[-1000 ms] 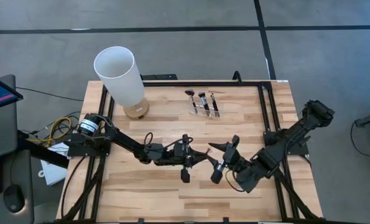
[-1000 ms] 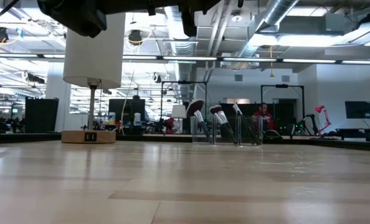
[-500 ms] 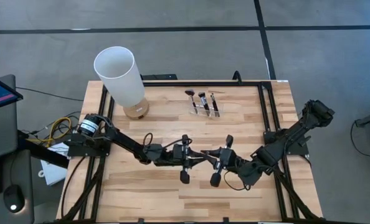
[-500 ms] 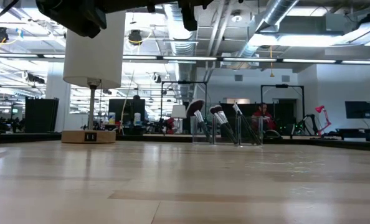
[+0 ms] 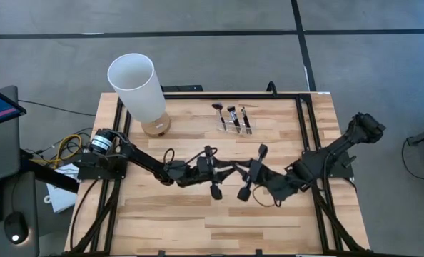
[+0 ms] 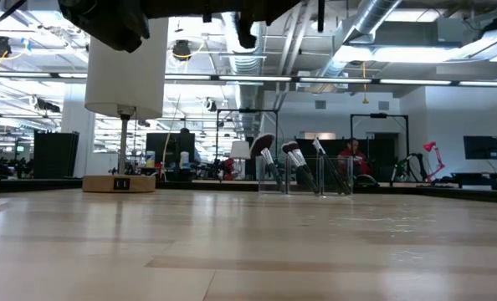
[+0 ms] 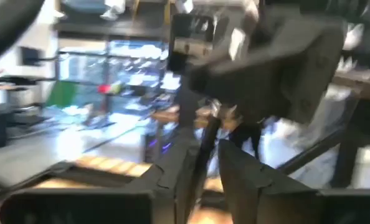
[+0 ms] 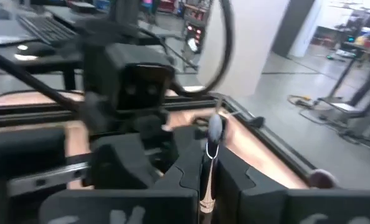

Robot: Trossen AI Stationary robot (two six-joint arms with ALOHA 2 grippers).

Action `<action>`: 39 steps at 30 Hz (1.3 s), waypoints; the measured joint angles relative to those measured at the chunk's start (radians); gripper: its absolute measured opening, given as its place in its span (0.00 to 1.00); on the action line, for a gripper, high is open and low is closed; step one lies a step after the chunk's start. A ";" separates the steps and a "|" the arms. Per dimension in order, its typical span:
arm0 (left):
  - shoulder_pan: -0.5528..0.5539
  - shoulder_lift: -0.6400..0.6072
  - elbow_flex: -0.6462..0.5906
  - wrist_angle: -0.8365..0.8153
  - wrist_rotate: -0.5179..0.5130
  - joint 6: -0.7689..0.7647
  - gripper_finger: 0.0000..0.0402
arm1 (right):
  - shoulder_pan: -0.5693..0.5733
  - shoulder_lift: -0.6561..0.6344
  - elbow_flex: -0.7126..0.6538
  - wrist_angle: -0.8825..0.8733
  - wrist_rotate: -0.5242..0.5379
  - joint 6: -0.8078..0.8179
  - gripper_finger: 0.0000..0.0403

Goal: Put items in baskets/containers
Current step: Put the black eyeshadow brush into the transparent organizer

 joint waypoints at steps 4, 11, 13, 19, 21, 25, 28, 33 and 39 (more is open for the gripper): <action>-0.008 -0.097 -0.052 -0.187 -0.094 0.005 0.28 | -0.019 -0.031 0.000 -0.056 0.001 0.035 0.03; -0.004 -0.376 -0.218 -0.347 -0.066 -0.041 0.43 | -0.077 -0.104 0.000 -0.192 0.020 0.050 0.02; -0.005 -0.439 -0.271 -0.347 -0.019 -0.042 0.45 | -0.126 -0.120 0.000 -0.247 0.010 0.068 0.02; -0.004 -0.540 -0.400 -0.347 -0.001 -0.044 0.46 | -0.299 -0.149 -0.017 -0.352 -0.110 0.121 0.03; -0.004 -0.555 -0.424 -0.343 0.000 -0.052 0.45 | -0.350 -0.157 -0.047 -0.343 -0.135 0.116 0.02; -0.006 -0.560 -0.456 -0.342 0.010 -0.068 0.44 | -0.452 -0.168 -0.117 -0.255 -0.227 0.098 0.02; -0.006 -0.560 -0.467 -0.338 0.034 -0.081 0.43 | -0.531 -0.168 -0.197 -0.080 -0.384 0.044 0.03; -0.016 -0.561 -0.478 -0.334 0.034 -0.103 0.42 | -0.643 -0.168 -0.277 0.066 -0.525 -0.005 0.02; -0.034 -0.561 -0.479 -0.332 0.034 -0.103 0.40 | -0.738 -0.170 -0.311 0.109 -0.652 -0.020 0.03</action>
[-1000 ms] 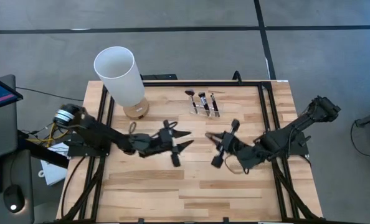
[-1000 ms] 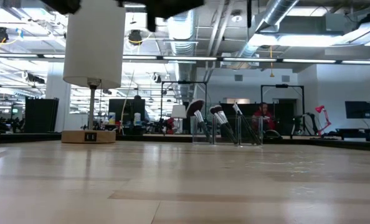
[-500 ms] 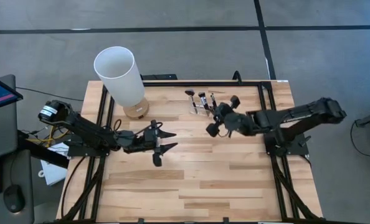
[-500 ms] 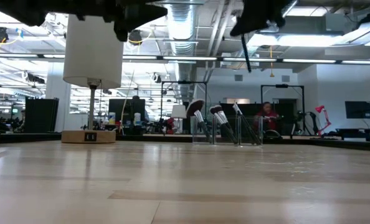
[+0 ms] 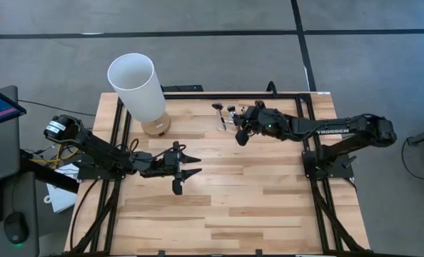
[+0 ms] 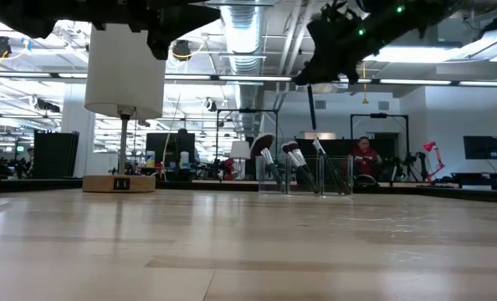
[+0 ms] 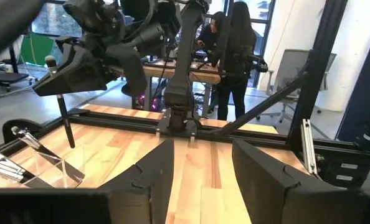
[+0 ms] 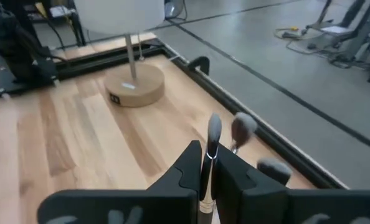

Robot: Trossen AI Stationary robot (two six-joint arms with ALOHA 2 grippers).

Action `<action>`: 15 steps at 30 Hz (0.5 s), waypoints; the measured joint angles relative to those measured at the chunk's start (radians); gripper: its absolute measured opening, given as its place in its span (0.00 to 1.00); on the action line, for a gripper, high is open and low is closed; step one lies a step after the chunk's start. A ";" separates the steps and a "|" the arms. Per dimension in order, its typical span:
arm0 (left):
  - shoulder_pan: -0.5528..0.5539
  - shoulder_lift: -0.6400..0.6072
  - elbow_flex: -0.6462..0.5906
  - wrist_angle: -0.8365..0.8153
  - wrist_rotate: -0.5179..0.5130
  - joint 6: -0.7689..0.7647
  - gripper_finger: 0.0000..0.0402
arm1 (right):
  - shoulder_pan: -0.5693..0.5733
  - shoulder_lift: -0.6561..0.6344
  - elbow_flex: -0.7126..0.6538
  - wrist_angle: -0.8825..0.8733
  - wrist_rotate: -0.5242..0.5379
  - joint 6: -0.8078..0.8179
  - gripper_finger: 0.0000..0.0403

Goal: Put items in baskets/containers
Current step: Put the black eyeshadow brush into the transparent organizer

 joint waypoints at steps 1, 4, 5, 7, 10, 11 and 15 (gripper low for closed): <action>0.000 0.000 0.000 0.000 0.000 0.000 0.39 | -0.010 -0.001 -0.005 0.001 -0.004 -0.004 0.04; 0.000 0.000 0.000 0.000 -0.001 -0.015 0.38 | -0.040 -0.007 -0.029 0.000 -0.016 -0.019 0.03; 0.000 0.000 0.000 0.000 -0.001 -0.017 0.38 | -0.054 -0.010 -0.037 -0.006 -0.031 -0.018 0.02; 0.000 0.000 0.000 -0.001 -0.001 -0.018 0.38 | -0.075 -0.013 -0.044 0.003 -0.073 -0.018 0.02; 0.001 0.000 0.000 -0.001 -0.004 -0.018 0.37 | -0.091 -0.023 -0.047 0.004 -0.084 -0.018 0.03; 0.001 0.001 0.000 -0.001 -0.007 -0.017 0.37 | -0.092 -0.027 -0.047 0.002 -0.084 -0.018 0.04; 0.001 0.001 0.000 -0.002 -0.008 -0.016 0.35 | -0.094 -0.047 -0.047 0.000 -0.085 -0.021 0.04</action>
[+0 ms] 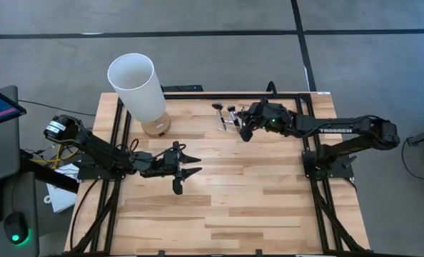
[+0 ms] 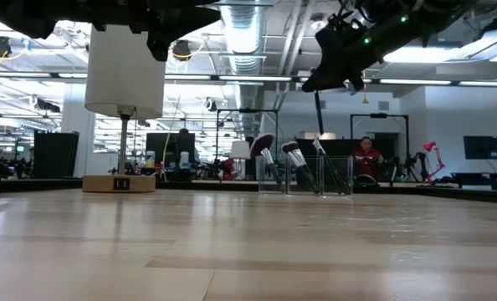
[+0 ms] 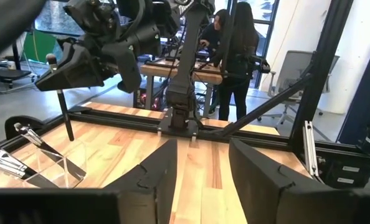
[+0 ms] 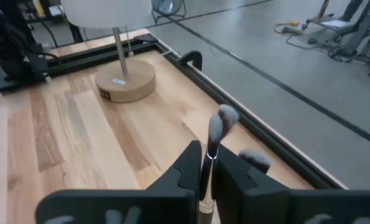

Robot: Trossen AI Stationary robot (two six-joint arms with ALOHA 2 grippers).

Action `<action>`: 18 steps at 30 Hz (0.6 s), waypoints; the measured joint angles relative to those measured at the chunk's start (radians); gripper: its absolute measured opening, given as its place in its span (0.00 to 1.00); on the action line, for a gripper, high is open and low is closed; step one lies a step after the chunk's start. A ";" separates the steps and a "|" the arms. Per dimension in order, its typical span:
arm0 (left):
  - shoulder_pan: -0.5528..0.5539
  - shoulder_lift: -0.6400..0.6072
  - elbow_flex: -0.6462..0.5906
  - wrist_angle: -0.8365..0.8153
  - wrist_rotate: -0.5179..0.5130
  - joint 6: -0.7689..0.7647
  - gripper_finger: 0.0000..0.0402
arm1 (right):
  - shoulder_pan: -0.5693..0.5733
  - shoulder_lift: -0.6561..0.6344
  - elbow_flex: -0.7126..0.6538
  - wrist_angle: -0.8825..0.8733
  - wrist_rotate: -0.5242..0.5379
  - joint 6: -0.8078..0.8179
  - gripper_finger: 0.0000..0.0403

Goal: Put items in baskets/containers
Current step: Put the black eyeshadow brush into the transparent organizer

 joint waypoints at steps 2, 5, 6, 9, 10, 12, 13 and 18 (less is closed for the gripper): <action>0.000 0.000 0.000 0.000 0.000 0.000 0.35 | 0.000 -0.008 0.000 -0.006 0.000 -0.006 0.02; 0.000 0.000 0.000 0.002 0.000 0.001 0.34 | -0.002 -0.013 0.000 -0.007 0.000 -0.022 0.02; 0.000 0.000 0.000 0.002 0.000 0.001 0.34 | -0.006 -0.013 0.000 -0.009 -0.001 -0.025 0.03; 0.000 0.000 0.000 0.002 0.000 0.001 0.34 | -0.028 -0.005 -0.001 -0.014 -0.021 -0.024 0.05; 0.000 0.000 0.000 0.002 0.000 0.001 0.34 | -0.041 -0.005 -0.010 -0.002 -0.036 -0.024 0.05; 0.000 0.000 0.000 0.002 0.000 0.000 0.34 | -0.068 -0.005 -0.038 0.036 -0.071 -0.023 0.03; 0.000 0.000 0.000 0.002 0.000 -0.001 0.34 | -0.082 -0.006 -0.054 0.045 -0.089 -0.023 0.02; 0.000 0.000 0.000 0.003 0.000 -0.002 0.34 | -0.136 -0.013 -0.075 0.043 -0.137 -0.007 0.04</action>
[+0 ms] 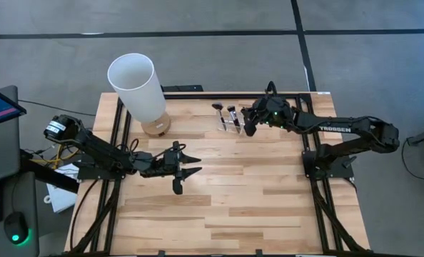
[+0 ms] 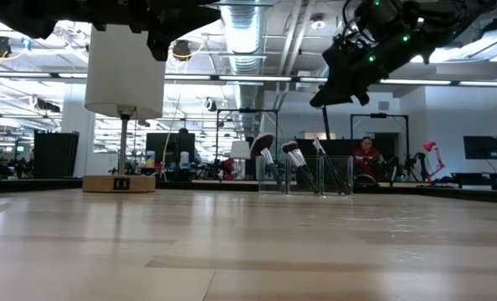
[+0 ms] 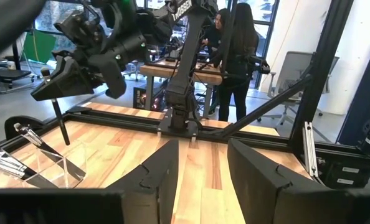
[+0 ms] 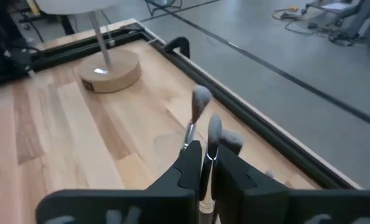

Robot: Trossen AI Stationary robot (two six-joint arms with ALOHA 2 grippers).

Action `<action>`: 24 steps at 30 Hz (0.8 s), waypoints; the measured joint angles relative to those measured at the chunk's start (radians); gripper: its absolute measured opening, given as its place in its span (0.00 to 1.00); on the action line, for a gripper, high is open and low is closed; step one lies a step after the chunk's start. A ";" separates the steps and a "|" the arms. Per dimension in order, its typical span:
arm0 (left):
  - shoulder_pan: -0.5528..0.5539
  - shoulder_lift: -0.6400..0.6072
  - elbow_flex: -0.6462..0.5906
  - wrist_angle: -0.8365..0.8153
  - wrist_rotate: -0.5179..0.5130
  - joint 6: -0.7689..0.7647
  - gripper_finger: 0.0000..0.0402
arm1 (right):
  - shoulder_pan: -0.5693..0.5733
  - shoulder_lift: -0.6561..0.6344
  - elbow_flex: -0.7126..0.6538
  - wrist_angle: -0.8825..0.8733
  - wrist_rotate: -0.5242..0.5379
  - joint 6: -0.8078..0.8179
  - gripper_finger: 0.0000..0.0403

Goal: Put items in baskets/containers
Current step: Put the black eyeshadow brush into the transparent organizer

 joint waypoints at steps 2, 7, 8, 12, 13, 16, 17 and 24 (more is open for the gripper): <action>0.000 0.000 0.000 0.000 0.000 0.000 0.34 | -0.002 0.000 -0.001 0.009 -0.013 0.001 0.05; 0.000 0.000 0.000 0.000 0.000 0.000 0.34 | -0.010 0.000 -0.001 0.019 -0.017 -0.023 0.02; 0.000 0.000 0.000 0.000 0.000 0.000 0.34 | -0.016 0.000 -0.001 0.023 -0.017 -0.024 0.02; 0.000 0.000 0.000 0.000 0.000 0.000 0.34 | -0.040 0.000 -0.002 0.019 -0.018 -0.024 0.05; 0.000 0.000 0.000 0.000 0.000 0.000 0.34 | -0.044 0.000 -0.004 0.025 -0.024 -0.024 0.05; 0.000 0.000 0.000 -0.001 0.000 0.000 0.34 | -0.057 0.000 -0.018 0.045 -0.054 -0.024 0.02; 0.000 0.000 0.000 -0.001 0.000 0.000 0.34 | -0.061 0.000 -0.025 0.049 -0.060 -0.024 0.02; 0.000 0.000 0.000 -0.006 0.000 0.000 0.34 | -0.087 0.001 -0.080 0.049 -0.042 -0.024 0.05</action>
